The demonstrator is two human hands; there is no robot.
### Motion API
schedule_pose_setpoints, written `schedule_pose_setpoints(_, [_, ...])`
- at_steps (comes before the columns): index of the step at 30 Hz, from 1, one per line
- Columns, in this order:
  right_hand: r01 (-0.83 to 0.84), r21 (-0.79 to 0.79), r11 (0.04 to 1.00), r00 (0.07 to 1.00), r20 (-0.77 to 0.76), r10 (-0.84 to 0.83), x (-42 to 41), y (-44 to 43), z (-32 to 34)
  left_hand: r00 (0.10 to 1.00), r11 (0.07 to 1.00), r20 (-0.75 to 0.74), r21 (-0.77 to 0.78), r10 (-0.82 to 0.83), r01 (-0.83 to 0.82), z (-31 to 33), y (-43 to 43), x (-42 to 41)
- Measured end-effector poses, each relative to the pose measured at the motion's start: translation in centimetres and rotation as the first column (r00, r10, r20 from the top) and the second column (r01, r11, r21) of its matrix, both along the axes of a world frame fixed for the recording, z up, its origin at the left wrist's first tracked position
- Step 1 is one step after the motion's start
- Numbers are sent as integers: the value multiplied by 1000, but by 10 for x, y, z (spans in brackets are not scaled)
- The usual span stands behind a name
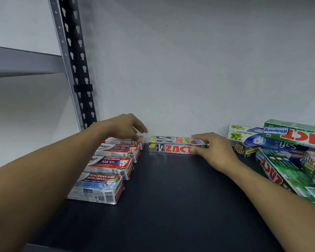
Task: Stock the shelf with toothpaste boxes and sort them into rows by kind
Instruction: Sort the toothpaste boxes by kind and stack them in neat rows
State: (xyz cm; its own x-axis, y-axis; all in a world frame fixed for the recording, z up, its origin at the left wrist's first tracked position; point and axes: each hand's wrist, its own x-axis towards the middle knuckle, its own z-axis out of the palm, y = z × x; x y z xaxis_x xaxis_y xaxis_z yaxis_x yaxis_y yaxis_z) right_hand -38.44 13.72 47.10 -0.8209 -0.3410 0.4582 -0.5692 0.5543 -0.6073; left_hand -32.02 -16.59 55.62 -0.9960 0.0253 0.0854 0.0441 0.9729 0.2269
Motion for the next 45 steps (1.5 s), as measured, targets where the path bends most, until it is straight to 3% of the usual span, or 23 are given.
schedule_pose_setpoints(5, [-20, -80, 997, 990, 137, 31, -5, 11, 4, 996, 995, 58, -66, -72, 76, 0, 25, -9])
schedule_pose_setpoints(10, [-8, -59, 998, 993, 118, 15, -10, 8, -1, 997, 990, 41, -122, -71, 76, 1, 33, -16])
schedule_pose_setpoints(27, [5, -16, 1000, 994, 113, -3, -8, 6, -1, 999, 997, 9, -76, -31, 32, -5, 34, -17])
schedule_pose_setpoints(45, [27, -66, 997, 990, 141, -17, 4, 15, 9, 989, 957, -67, -255, 128, -141, -15, 58, -13])
